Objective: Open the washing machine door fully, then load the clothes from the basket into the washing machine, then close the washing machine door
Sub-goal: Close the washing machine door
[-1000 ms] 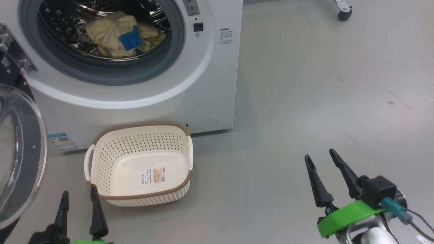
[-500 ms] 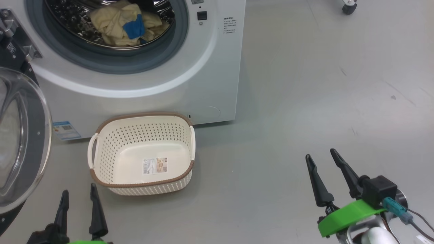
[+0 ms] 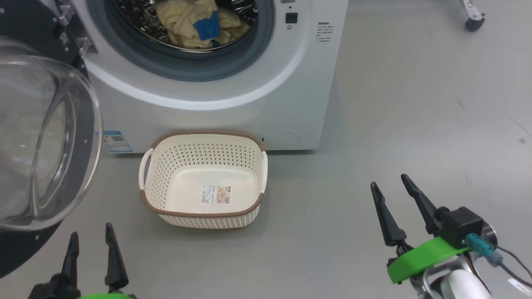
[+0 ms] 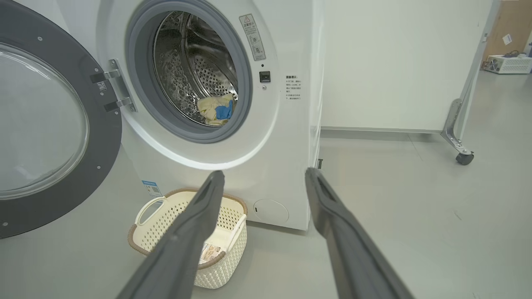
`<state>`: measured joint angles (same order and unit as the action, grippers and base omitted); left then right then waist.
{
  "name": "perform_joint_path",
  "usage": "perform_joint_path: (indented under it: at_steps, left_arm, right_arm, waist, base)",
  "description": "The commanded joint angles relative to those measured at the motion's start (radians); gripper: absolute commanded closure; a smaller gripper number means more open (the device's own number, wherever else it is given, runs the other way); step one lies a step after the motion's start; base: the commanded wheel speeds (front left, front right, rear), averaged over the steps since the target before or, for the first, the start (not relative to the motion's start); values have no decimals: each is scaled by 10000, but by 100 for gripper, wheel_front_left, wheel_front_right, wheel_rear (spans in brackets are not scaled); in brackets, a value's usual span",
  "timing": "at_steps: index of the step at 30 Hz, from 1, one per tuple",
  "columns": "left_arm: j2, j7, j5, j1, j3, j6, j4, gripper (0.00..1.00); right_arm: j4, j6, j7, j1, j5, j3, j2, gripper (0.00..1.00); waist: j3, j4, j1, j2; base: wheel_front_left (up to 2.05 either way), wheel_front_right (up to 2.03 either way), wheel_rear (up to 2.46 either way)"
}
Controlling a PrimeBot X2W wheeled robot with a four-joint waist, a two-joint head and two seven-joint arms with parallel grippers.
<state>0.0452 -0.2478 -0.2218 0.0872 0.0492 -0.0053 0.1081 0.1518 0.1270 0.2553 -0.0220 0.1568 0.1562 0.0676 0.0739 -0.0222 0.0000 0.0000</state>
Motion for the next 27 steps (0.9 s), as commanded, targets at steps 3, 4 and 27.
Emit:
perform_joint_path:
  at_steps: [3,4,27]
  left_arm:
    - [51,-139,-26,-351,328,166,-459,0]
    - [51,-139,-39,-344,336,189,-478,0]
    - [51,-139,-231,-240,318,658,-669,0]
  right_arm:
    - [-241,37,65,-600,-150,353,243,0]
    - [-232,37,65,-637,-161,405,261,0]
    - [-129,37,65,-1056,-130,894,633,0]
  waist:
    - [51,696,0,0]
    - [63,829,0,0]
    - [67,3251,0,0]
  base:
    - [0,0,0]
    - [0,0,0]
    - [0,0,0]
